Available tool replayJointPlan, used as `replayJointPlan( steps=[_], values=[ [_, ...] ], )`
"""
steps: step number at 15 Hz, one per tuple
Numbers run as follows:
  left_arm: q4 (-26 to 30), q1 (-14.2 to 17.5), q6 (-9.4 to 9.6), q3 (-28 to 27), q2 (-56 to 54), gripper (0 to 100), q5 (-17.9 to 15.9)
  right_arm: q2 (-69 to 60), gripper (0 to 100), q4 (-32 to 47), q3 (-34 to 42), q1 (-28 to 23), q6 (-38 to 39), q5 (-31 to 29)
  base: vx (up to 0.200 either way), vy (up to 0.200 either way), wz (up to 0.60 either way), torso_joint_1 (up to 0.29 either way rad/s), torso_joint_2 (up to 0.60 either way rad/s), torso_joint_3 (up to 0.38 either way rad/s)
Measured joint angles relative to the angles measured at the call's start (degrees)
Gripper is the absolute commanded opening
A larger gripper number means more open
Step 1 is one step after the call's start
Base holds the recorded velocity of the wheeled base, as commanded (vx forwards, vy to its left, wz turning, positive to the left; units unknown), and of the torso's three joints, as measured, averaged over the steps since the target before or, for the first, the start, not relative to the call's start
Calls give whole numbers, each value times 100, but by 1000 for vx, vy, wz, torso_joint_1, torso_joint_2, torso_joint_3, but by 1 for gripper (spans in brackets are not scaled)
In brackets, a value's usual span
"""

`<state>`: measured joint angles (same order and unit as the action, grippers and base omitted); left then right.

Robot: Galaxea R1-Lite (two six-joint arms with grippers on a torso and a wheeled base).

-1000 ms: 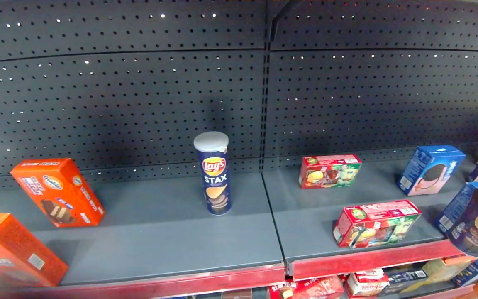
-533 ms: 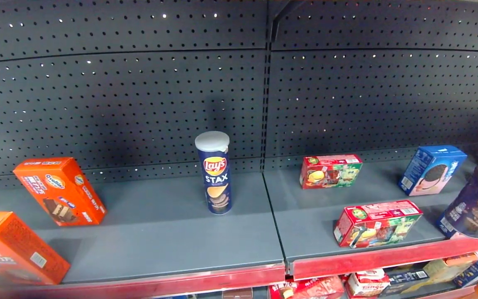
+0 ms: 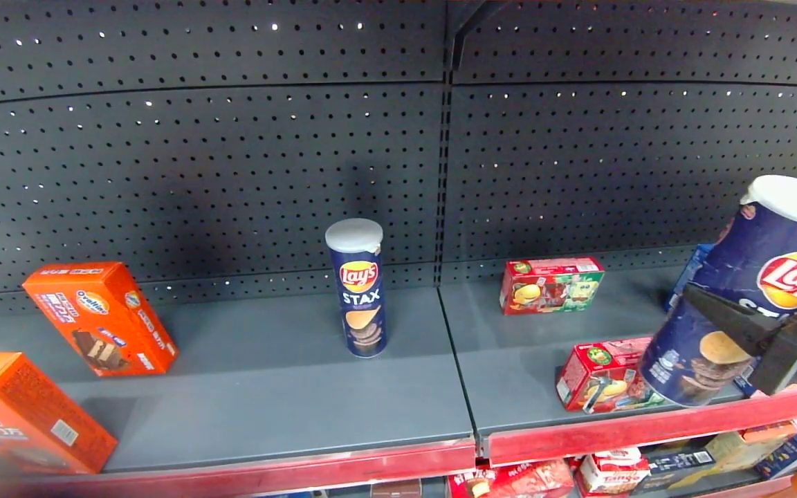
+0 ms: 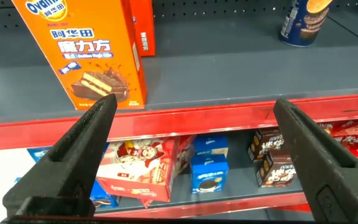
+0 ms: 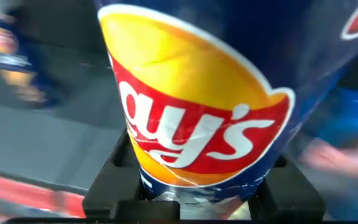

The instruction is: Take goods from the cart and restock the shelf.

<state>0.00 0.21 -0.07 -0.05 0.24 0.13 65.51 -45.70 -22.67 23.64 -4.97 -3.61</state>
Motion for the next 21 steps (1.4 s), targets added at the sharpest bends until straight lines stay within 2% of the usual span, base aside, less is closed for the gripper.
replayJointPlan(
  steps=[5,9,13,16,18,20,21],
  values=[
    [0,0,0,0,0,100,2,1084,0,-466,-926,734,82,806,0,0,0,0,0,0],
    [0,-2,0,0,0,100,2,1586,0,-633,-1302,1321,85,940,0,0,0,0,0,0],
    [0,0,2,0,0,100,0,1759,0,-627,-1447,1680,79,880,0,0,0,0,0,0],
    [0,-7,89,-5,0,100,-38,1783,0,-558,-1458,1699,79,834,0,0,0,0,0,0],
    [0,-7,85,2,0,100,-29,1766,0,-553,-1390,1685,73,399,0,0,0,0,0,0],
    [-11,0,-13,-2,2,100,16,1753,0,-553,-1206,1774,51,244,0,0,0,0,0,0],
    [-7,-13,-46,-96,35,100,-68,1731,0,-558,-1067,1809,46,219,0,0,0,0,0,0]
  ],
)
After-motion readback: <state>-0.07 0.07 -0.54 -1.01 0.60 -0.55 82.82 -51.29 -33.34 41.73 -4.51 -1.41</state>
